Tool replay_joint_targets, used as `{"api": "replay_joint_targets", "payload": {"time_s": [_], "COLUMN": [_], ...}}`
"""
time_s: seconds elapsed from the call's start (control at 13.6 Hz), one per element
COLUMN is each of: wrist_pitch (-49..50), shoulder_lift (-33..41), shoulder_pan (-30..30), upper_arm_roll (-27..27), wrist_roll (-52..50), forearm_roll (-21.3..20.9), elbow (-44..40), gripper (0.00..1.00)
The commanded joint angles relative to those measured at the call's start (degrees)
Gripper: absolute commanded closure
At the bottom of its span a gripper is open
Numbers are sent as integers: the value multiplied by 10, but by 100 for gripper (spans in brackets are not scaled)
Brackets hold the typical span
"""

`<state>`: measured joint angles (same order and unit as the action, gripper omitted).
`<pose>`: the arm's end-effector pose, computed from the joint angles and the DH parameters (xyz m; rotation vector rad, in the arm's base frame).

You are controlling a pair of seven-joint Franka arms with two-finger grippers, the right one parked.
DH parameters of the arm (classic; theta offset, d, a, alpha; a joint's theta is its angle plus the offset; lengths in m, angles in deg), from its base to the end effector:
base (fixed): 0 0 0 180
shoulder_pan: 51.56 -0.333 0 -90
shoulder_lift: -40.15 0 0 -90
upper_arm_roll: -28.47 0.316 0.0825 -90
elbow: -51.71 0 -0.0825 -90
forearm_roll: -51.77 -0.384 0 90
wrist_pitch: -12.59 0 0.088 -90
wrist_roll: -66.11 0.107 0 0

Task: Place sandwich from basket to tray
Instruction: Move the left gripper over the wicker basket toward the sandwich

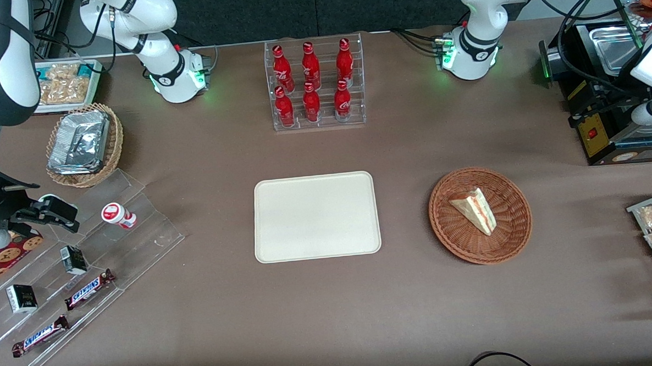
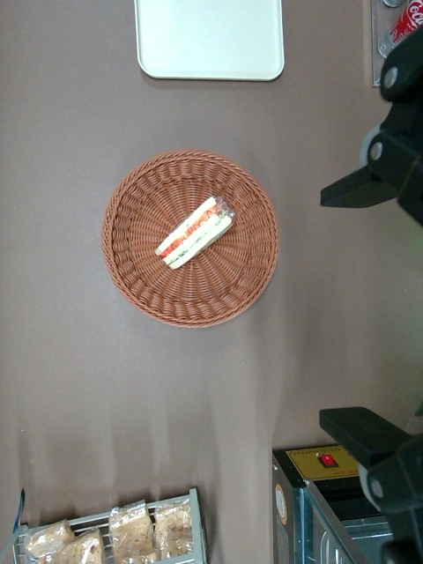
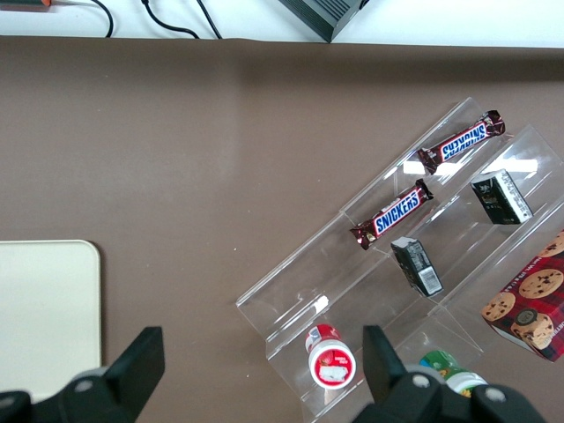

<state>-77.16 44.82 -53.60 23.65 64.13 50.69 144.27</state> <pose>0.5281 -0.0256 0.6470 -3.1168 0.0209 -0.0518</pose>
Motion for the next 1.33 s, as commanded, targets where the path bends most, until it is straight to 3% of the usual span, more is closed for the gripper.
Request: {"api": "replay_joint_targets", "payload": {"time_s": [0.0,0.22,0.81,1.25], "wrist_pitch": [17,20,-95,-270], "shoulder_lift": [1,-13,-166,-218], "shoulder_pan": [-2,-2,29,60], "upper_arm_roll": [1,1,-5,-5], "wrist_roll": [6,-40,-412,-485], "forearm_roll": [2,6,36,34], "elbow": [-6,3,54,155], "gripper": [0,0,0,0]}}
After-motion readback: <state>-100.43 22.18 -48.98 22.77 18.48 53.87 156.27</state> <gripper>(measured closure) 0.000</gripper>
